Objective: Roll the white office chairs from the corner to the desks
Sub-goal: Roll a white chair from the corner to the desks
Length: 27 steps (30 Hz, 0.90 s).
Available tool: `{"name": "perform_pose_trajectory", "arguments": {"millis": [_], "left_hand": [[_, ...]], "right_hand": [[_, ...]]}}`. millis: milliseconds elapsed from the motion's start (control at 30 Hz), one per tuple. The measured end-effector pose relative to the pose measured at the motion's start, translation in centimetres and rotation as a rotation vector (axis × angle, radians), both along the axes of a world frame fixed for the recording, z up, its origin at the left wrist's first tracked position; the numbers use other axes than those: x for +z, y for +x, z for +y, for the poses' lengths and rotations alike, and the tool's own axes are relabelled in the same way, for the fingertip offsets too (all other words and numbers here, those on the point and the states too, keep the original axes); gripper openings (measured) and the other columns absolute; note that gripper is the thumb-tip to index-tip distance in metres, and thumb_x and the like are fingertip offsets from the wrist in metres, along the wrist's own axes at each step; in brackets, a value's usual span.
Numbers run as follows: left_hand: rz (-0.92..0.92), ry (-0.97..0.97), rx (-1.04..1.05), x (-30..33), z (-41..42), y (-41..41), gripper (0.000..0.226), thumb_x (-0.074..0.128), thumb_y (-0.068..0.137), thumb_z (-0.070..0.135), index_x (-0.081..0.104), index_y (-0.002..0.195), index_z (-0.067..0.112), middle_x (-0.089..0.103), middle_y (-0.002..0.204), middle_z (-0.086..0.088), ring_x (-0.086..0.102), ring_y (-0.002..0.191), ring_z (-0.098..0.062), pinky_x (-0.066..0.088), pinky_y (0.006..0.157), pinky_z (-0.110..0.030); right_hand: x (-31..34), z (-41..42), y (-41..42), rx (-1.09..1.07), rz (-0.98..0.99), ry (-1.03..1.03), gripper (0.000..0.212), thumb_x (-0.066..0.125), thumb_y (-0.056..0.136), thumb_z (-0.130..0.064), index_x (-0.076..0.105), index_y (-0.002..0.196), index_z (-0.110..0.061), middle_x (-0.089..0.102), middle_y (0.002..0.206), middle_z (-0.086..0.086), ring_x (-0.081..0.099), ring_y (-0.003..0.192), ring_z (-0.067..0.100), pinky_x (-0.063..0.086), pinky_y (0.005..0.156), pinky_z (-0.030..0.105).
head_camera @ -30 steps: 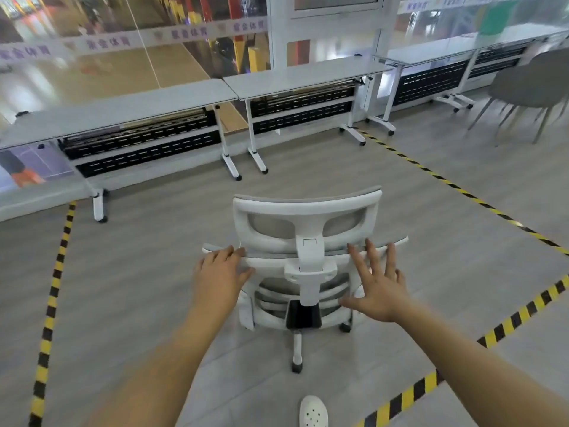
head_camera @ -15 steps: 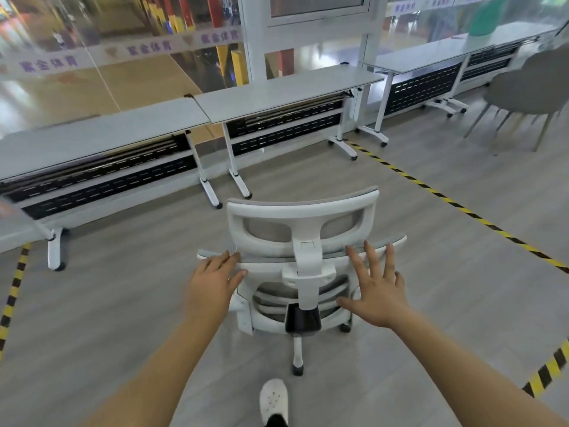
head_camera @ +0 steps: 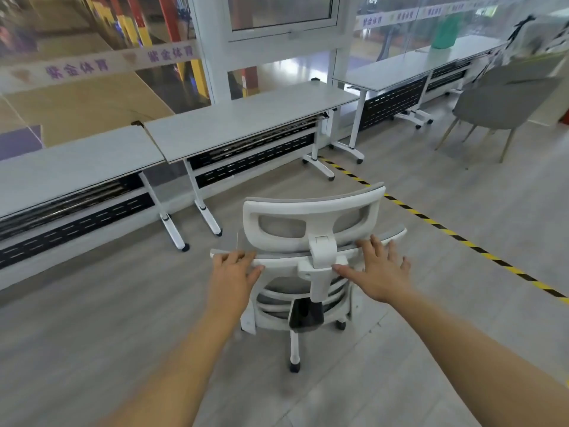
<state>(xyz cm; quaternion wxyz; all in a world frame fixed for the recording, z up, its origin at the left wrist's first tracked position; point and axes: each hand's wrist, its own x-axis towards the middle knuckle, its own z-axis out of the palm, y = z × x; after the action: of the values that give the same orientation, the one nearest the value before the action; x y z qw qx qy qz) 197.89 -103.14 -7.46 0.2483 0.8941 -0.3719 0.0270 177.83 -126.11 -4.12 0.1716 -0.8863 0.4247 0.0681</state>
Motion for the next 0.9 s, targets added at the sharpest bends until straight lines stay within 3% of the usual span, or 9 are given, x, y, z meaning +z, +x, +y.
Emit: {"name": "perform_pose_trajectory", "arguments": {"millis": [267, 433, 500, 567, 667, 800, 900], "left_hand": [[-0.035, 0.006, 0.010, 0.4, -14.4, 11.4, 0.043, 0.054, 0.094, 0.043, 0.059, 0.131, 0.021, 0.057, 0.128, 0.002, 0.032, 0.117, -0.020, 0.033, 0.098, -0.029], [0.029, 0.071, 0.017, 1.3, -23.5, 18.0, 0.046, 0.048, 0.097, 0.042, 0.049, 0.139, 0.022, 0.050, 0.139, 0.000, 0.030, 0.131, -0.022, 0.030, 0.107, -0.034], [0.063, 0.109, 0.002, 1.8, -26.7, 20.7, 0.052, 0.047, 0.097, 0.040, 0.040, 0.144, 0.021, 0.040, 0.148, -0.002, 0.026, 0.138, -0.023, 0.025, 0.113, -0.035], [0.139, 0.167, -0.050, 1.9, -29.5, 23.0, 0.063, 0.050, 0.096, 0.040, 0.024, 0.151, 0.024, 0.019, 0.159, -0.004, 0.012, 0.146, -0.024, 0.017, 0.118, -0.038], [0.297, 0.220, -0.123, 1.7, -32.9, 25.2, 0.083, 0.058, 0.092, 0.032, 0.002, 0.151, 0.043, -0.015, 0.161, 0.002, 0.001, 0.148, -0.025, 0.020, 0.118, -0.043], [0.291, 0.219, -0.214, 1.3, -37.7, 27.2, 0.087, 0.059, 0.090, 0.026, -0.002, 0.149, 0.045, -0.024, 0.157, 0.009, -0.013, 0.147, -0.022, 0.012, 0.120, -0.043], [0.318, 0.216, -0.298, 1.5, -41.6, 29.3, 0.085, 0.059, 0.089, 0.028, 0.001, 0.149, 0.045, -0.022, 0.158, 0.010, -0.008, 0.148, -0.020, 0.010, 0.120, -0.043]], "right_hand": [[-0.7, -13.7, 11.0, -0.026, -0.124, -0.006, 0.101, 0.028, 0.067, -0.095, 0.015, 0.149, -0.037, -0.005, 0.165, -0.004, -0.016, 0.149, 0.032, 0.006, 0.116, 0.064], [-0.1, -21.9, 17.4, -0.029, -0.142, -0.004, 0.097, 0.026, 0.070, -0.094, 0.013, 0.148, -0.039, -0.008, 0.165, -0.005, -0.018, 0.149, 0.032, 0.006, 0.116, 0.065], [-0.1, -24.7, 20.0, -0.020, -0.140, -0.023, 0.095, 0.025, 0.073, -0.092, 0.011, 0.150, -0.038, -0.010, 0.165, -0.004, -0.018, 0.148, 0.035, 0.007, 0.116, 0.065], [0.0, -27.9, 22.7, -0.017, -0.120, -0.004, 0.095, 0.027, 0.075, -0.090, 0.008, 0.152, -0.038, -0.013, 0.164, -0.004, -0.019, 0.148, 0.036, 0.006, 0.116, 0.065], [0.9, -32.3, 25.6, 0.008, -0.070, 0.047, 0.094, 0.033, 0.077, -0.087, 0.003, 0.153, -0.042, -0.017, 0.163, -0.005, -0.018, 0.149, 0.033, 0.006, 0.115, 0.065], [1.2, -35.9, 27.3, 0.023, -0.102, 0.037, 0.087, 0.042, 0.082, -0.078, 0.003, 0.153, -0.044, -0.014, 0.164, -0.006, -0.015, 0.150, 0.025, 0.008, 0.116, 0.062], [1.3, -36.9, 27.9, -0.039, -0.104, 0.021, 0.083, 0.046, 0.084, -0.072, 0.008, 0.152, -0.042, -0.004, 0.165, -0.004, -0.008, 0.151, 0.026, 0.011, 0.116, 0.057]]}}
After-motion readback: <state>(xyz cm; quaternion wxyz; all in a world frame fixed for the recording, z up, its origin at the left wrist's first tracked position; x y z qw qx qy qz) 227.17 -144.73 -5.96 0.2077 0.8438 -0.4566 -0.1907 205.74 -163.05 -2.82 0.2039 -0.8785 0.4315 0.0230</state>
